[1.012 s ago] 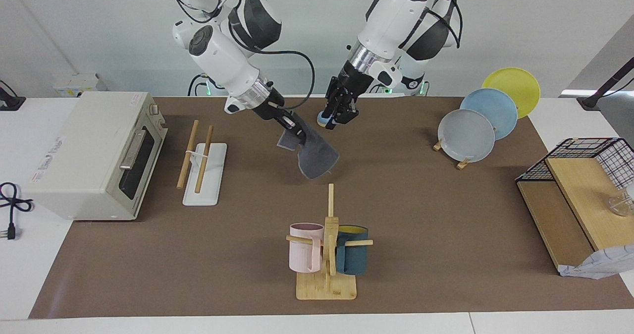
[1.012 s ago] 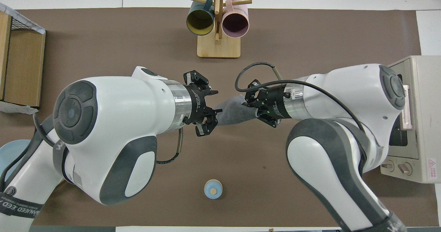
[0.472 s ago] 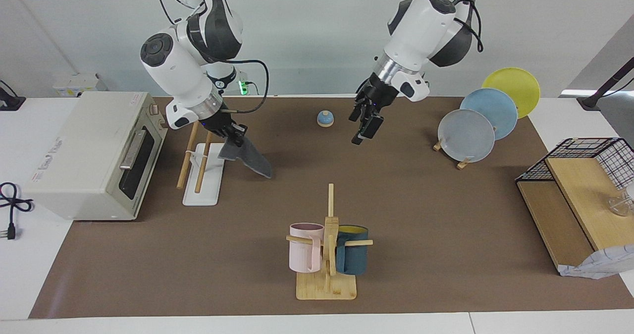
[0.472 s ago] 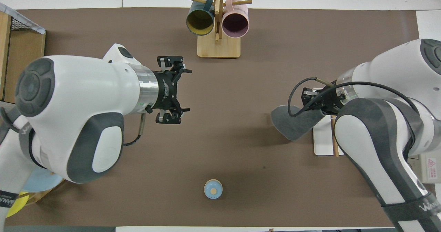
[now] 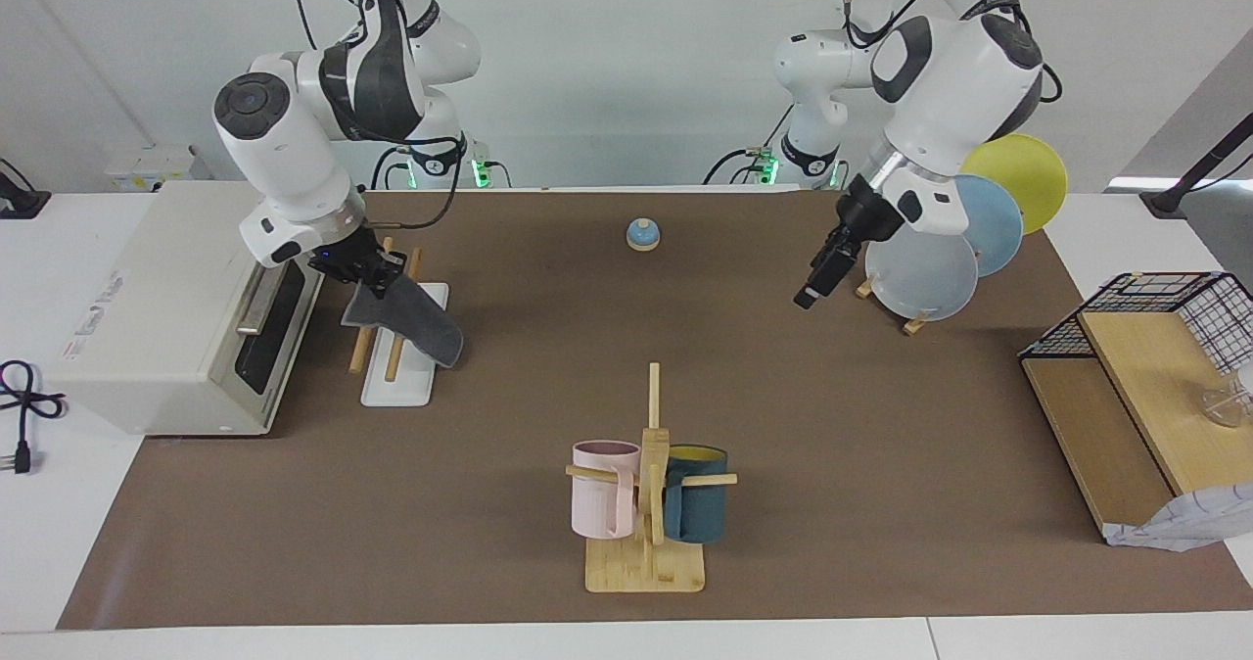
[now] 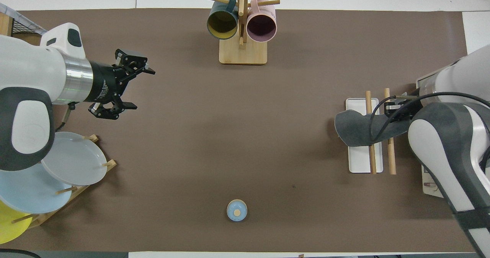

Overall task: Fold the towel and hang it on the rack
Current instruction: 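Carry the towel to the wooden rack while the left gripper withdraws, then drape the towel over the rack bars and open the right gripper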

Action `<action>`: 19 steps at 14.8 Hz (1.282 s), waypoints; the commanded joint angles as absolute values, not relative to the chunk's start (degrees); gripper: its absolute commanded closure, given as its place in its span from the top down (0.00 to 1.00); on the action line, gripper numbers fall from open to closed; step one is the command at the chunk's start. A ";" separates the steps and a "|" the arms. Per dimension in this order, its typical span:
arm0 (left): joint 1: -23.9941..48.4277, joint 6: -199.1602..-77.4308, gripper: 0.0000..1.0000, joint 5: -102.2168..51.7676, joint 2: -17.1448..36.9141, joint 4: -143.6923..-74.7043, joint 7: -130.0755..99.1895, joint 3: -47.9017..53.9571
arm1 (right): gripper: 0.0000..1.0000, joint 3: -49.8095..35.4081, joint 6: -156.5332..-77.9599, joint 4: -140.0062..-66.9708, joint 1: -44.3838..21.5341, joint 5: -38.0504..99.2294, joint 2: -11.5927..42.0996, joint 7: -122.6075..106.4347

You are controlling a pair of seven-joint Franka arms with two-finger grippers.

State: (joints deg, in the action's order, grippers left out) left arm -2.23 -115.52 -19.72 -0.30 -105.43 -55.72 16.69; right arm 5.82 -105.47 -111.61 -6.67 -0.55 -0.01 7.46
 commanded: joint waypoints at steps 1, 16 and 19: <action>-5.00 -113.39 1.00 -18.03 -2.20 -106.79 -44.42 17.14 | 0.00 5.19 -104.41 -111.88 -3.26 -2.11 -0.52 3.09; 1.84 -89.14 1.00 3.43 -1.93 -94.57 -8.19 8.79 | 0.52 5.19 -104.50 -116.37 0.88 -2.20 -2.55 -1.05; 1.67 -87.01 1.00 2.47 -3.60 -96.76 -7.56 8.79 | 1.00 5.19 -104.41 -115.75 0.88 -2.29 -2.37 -1.84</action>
State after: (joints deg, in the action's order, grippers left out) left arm 0.46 -88.54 2.13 -1.81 -94.96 -8.73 9.88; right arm 5.71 -104.69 -114.92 0.33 -1.33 -1.09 -0.24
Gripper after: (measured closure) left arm 0.000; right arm 0.608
